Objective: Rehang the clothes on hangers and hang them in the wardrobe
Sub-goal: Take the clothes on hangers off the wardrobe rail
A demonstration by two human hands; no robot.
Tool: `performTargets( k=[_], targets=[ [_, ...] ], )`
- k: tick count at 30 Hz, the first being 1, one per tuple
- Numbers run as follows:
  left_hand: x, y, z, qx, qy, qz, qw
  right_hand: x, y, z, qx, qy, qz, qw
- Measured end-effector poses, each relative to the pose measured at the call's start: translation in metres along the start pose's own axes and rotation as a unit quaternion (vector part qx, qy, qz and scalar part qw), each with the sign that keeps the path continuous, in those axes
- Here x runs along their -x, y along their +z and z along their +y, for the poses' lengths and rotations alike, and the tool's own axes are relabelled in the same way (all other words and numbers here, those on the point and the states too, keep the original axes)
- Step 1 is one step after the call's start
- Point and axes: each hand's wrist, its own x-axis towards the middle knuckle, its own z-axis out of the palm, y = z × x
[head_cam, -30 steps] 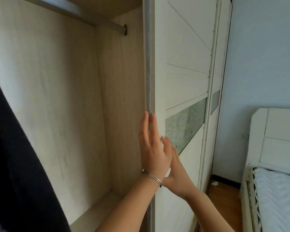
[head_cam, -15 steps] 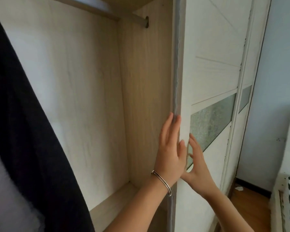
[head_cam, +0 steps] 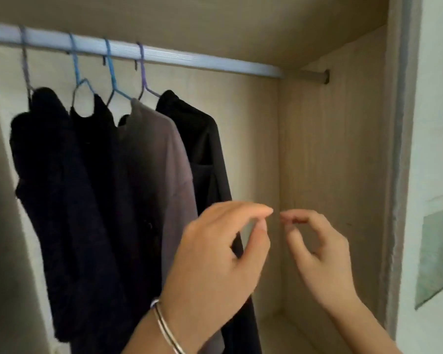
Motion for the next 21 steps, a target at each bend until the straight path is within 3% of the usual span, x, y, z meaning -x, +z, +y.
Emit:
performTargets(
  k=[5,8,12,18,21],
  targets=[
    [-0.042,-0.081,-0.018,0.043,-0.124,0.071,0.989,-0.053,0.047,-0.061,-0.212,0.015,-0.034,0.977],
    [-0.075,-0.096,-0.031,0.007,-0.220,0.006,0.975,-0.091,0.069,-0.084,-0.291,0.074,-0.031,0.953],
    [-0.104,-0.096,-0.039,-0.130,-0.279,-0.120,0.944,-0.136,0.089,-0.095,-0.263,0.074,-0.057,0.960],
    [-0.148,-0.087,-0.057,-0.244,-0.337,-0.078,0.906,-0.189,0.103,-0.102,-0.219,0.098,-0.252,0.938],
    [-0.166,-0.084,-0.073,-0.266,-0.395,-0.086,0.875,-0.203,0.111,-0.105,-0.177,0.090,-0.284,0.938]
  ],
)
